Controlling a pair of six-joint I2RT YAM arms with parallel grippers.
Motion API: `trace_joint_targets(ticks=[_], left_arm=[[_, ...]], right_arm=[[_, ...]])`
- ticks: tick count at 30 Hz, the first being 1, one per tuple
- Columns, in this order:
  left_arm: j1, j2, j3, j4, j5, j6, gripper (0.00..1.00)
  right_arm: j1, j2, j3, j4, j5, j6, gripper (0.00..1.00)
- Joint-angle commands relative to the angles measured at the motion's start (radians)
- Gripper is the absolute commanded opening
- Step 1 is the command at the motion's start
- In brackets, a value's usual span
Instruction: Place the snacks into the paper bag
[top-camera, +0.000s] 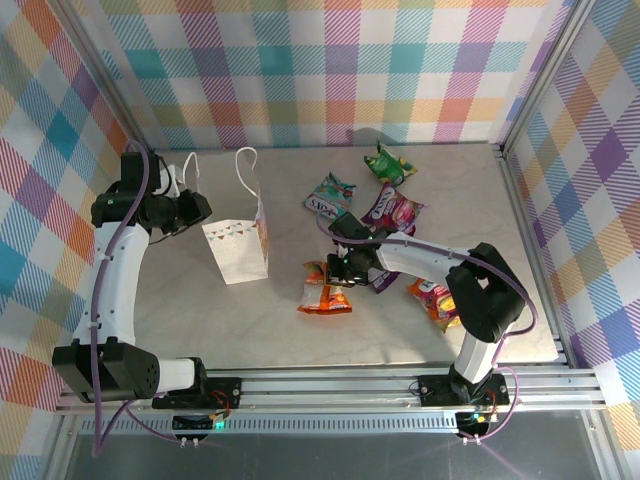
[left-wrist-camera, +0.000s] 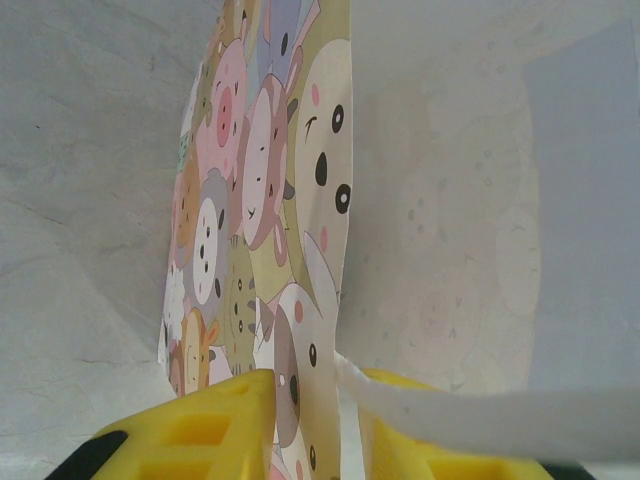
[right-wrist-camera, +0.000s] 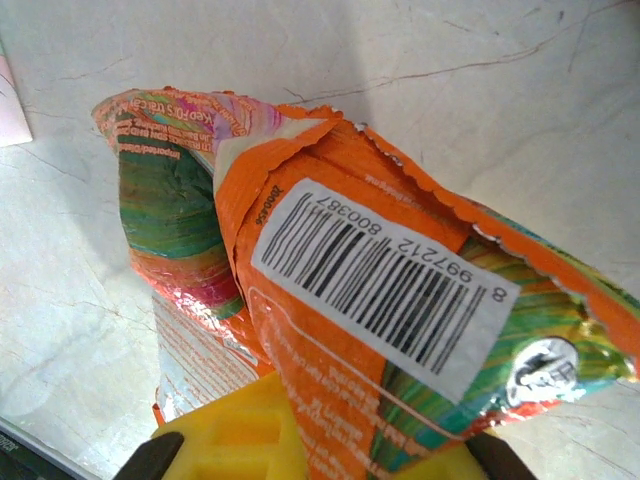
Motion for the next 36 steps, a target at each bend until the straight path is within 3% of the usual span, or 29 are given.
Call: trace_joint_targets(ticks=[1,16,28,36], left_arm=[[-0.010,-0.014,0.016,-0.015,0.000,0.008,0.28],[-0.010,-0.020,0.038,0.019,0.012,-0.019,0.30],[-0.009,0.007,0.094,0.050,-0.062,0.012,0.35],[-0.006,0.056,0.136,0.049,-0.087,0.036,0.33]], right_arm=[[0.009,0.004,0.034,-0.088,0.041,-0.044,0.06],[0.037,-0.082,0.066,-0.141,0.156,-0.093,0.00],[0.047,-0.128,0.130,-0.189,0.174,-0.083,0.00],[0.060,-0.201,0.167,-0.228,0.216,-0.098,0.00]])
